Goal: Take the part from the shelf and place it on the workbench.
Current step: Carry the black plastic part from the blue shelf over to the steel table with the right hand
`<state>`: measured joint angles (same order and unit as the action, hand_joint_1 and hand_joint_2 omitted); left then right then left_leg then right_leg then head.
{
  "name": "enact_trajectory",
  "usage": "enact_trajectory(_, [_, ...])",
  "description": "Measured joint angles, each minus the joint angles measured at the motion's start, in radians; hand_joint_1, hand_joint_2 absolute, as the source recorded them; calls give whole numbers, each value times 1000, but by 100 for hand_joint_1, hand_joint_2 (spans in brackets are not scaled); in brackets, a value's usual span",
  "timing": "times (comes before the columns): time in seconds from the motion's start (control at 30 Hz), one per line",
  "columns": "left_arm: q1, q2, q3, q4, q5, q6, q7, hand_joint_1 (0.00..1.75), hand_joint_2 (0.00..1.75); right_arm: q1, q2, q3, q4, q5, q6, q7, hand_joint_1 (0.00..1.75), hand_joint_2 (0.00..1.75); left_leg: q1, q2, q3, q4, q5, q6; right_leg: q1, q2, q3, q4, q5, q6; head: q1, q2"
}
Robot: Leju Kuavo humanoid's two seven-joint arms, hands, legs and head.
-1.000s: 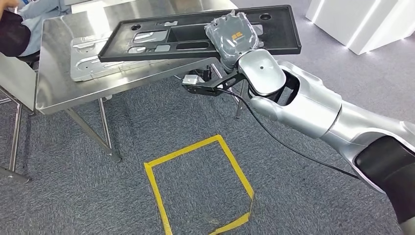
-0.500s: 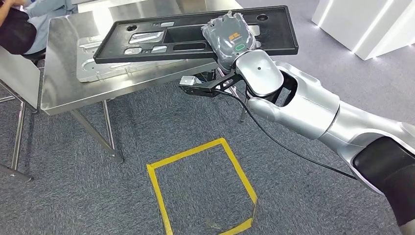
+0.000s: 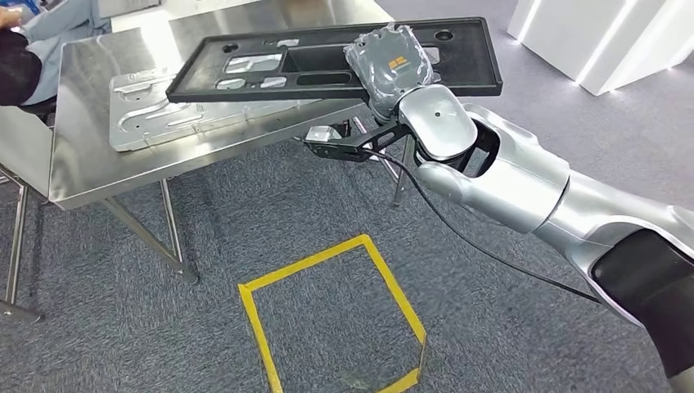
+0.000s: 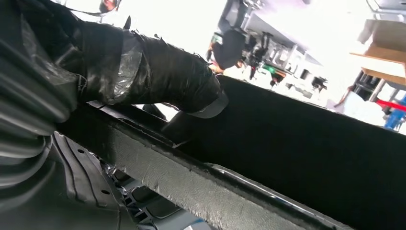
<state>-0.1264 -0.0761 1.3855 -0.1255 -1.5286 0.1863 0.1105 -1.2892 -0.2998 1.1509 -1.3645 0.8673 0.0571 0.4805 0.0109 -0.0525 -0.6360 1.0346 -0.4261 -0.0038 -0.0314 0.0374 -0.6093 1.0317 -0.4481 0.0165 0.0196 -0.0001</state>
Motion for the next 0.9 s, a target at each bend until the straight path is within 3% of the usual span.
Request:
enact_trajectory(0.07, [-3, 0, 0, 0, 0, 1, 0, 0, 175, 0, 2, 0, 1, 4, 0, -4, 175, 175, -5, 4, 11, -15, -5, 9, -3, 11, 0, -8, 3, 14, 0, 0])
enact_trajectory(0.13, [-5, 1, 0, 0, 0, 1, 0, 0, 175, 0, 2, 0, 1, 10, 0, -9, 175, 175, -2, 13, 23, -31, 0, 20, -4, 3, -3, -4, -3, 24, 1, 0])
enact_trajectory(0.2, [-4, 1, 0, 0, 1, 1, 0, 0, 175, -1, 2, 0, 1, 13, 1, -11, 175, 175, 0, 22, 34, -44, 4, 31, -1, -18, -39, 69, -42, 25, 4, 0])
enact_trajectory(0.27, [-4, 1, 0, 0, 1, 0, 0, 0, 175, 1, 3, 0, 1, 14, 2, -14, 175, 175, -3, 28, 36, -42, 1, 37, 4, -27, -108, 197, -92, 24, 5, 0])
enact_trajectory(0.3, [-4, 1, 0, 0, 1, 0, 0, 0, 175, 4, 3, 1, 2, 14, 2, -15, 175, 175, -5, 30, 36, -40, -2, 39, 5, -27, -134, 241, -99, 24, 5, 0])
enact_trajectory(0.33, [-4, 1, 0, 0, 1, 0, 0, 0, 175, 8, 4, 2, 2, 13, 3, -17, 175, 175, -6, 30, 37, -37, -5, 41, 6, -28, -144, 249, -88, 22, 5, 0])
enact_trajectory(0.37, [-4, 1, 0, 0, 1, -1, 0, 0, 175, 10, 4, 3, 3, 13, 3, -17, 175, 175, -7, 30, 37, -32, -10, 41, 6, -28, -134, 219, -61, 20, 5, 0])
enact_trajectory(0.4, [-4, 1, 0, 0, 1, -1, 0, 0, 175, 10, 3, 4, 4, 12, 3, -17, 175, 175, -8, 30, 38, -26, -15, 39, 7, -28, -107, 158, -24, 16, 6, 0])
enact_trajectory(0.47, [-2, 1, 0, 0, 1, -2, 0, 0, 175, 9, 4, 4, 4, 12, 3, -17, 175, 175, -10, 29, 35, -12, -26, 32, 11, -29, -54, 45, 18, 8, 5, 0])
enact_trajectory(0.57, [-3, 1, 0, 0, 1, -3, 1, 0, 175, 8, 6, 4, 4, 12, 3, -18, 175, 175, -12, 29, 31, -6, -33, 19, 19, -28, -34, 5, 23, -2, 4, 0])
enact_trajectory(0.67, [-2, -1, 1, 0, 1, -4, 2, 0, 175, 7, 7, 4, 6, 15, 6, -18, 175, 175, -8, 33, 21, 14, -49, 3, 13, -35, -25, -6, 27, -17, 3, 0])
enact_trajectory(0.73, [-2, -2, 1, 0, 1, -5, 2, 0, 175, 5, 10, 6, 8, 20, 8, -18, 175, 175, -4, 39, -26, 113, -97, -9, 10, -43, -17, -11, 25, -24, 0, 0])
enact_trajectory(0.8, [-3, -1, 1, 0, 1, -5, 3, 0, 175, 6, 12, 9, 10, 22, 9, -19, 175, 175, -1, 43, -94, 236, -138, -18, 10, -52, -12, -12, 21, -28, -2, 0])
enact_trajectory(0.83, [-3, 0, 1, 0, 1, -5, 3, 0, 175, 8, 14, 12, 10, 22, 10, -19, 175, 175, 0, 44, -111, 258, -133, -20, 10, -58, -10, -11, 19, -28, -2, 0])
enact_trajectory(0.87, [-2, 0, 1, 0, 1, -4, 3, 0, 175, 10, 14, 14, 11, 22, 10, -20, 175, 175, 1, 47, -109, 239, -109, -20, 9, -64, -8, -11, 17, -26, -2, 0])
enact_trajectory(0.9, [-2, 0, 1, 0, 0, -4, 3, 0, 175, 11, 15, 15, 11, 22, 10, -20, 175, 175, 1, 53, -88, 186, -72, -19, 8, -70, -4, -10, 14, -24, -2, 0])
